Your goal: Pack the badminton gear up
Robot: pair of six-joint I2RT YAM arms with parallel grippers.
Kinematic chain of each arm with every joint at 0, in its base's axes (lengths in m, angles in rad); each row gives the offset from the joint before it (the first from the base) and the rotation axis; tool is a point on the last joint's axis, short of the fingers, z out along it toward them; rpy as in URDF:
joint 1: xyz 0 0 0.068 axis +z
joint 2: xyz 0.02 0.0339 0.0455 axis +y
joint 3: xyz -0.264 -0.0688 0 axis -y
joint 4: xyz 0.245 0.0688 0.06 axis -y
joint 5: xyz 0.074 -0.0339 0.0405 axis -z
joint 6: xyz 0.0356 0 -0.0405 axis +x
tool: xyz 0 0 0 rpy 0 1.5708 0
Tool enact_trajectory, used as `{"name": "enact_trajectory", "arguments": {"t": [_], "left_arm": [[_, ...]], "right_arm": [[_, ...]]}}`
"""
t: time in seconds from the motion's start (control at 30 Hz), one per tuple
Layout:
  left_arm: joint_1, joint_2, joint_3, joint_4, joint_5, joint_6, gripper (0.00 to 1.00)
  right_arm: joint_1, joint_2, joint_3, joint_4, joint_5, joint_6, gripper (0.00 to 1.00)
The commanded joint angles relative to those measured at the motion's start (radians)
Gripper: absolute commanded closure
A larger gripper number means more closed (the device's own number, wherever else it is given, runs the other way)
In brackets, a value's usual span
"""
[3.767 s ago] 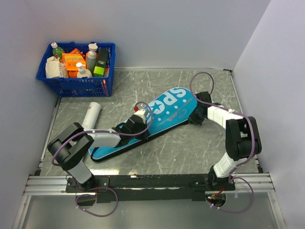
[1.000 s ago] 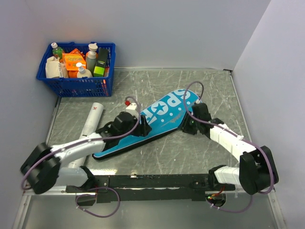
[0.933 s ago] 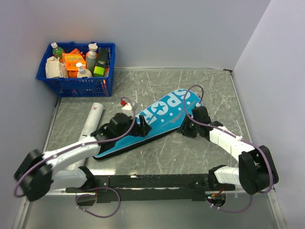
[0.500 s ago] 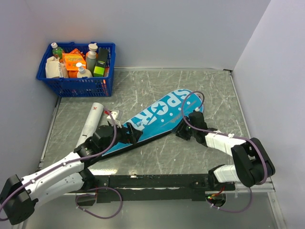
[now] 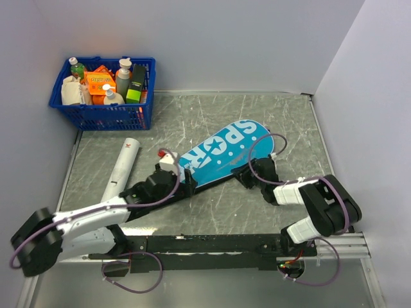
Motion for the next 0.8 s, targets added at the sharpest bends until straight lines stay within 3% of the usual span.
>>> {"name": "enact_trajectory", "arguments": {"t": [0.0,0.03,0.07,0.27,0.57,0.77], "left_arm": [[-0.096,0.125,0.107,0.029,-0.218,0.075,0.03],[-0.114,0.173,0.123,0.026,-0.258,0.083,0.04],[-0.145,0.195,0.137,0.021,-0.287,0.092,0.03],[-0.286,0.328,0.282,0.018,-0.529,0.251,0.03],[-0.495,0.489,0.402,0.111,-0.815,0.561,0.04],[-0.535,0.498,0.414,0.141,-0.820,0.636,0.04]], "right_arm": [[0.001,0.101,-0.038,0.149,0.076,0.087,0.86],[-0.003,0.123,-0.032,0.155,0.076,0.088,0.98],[-0.007,0.131,-0.025,0.161,0.068,0.090,1.00],[-0.008,0.056,0.065,0.003,0.028,-0.016,1.00],[-0.017,-0.171,0.341,-0.521,0.030,-0.289,1.00],[-0.026,-0.219,0.487,-0.713,0.002,-0.376,1.00]]}}
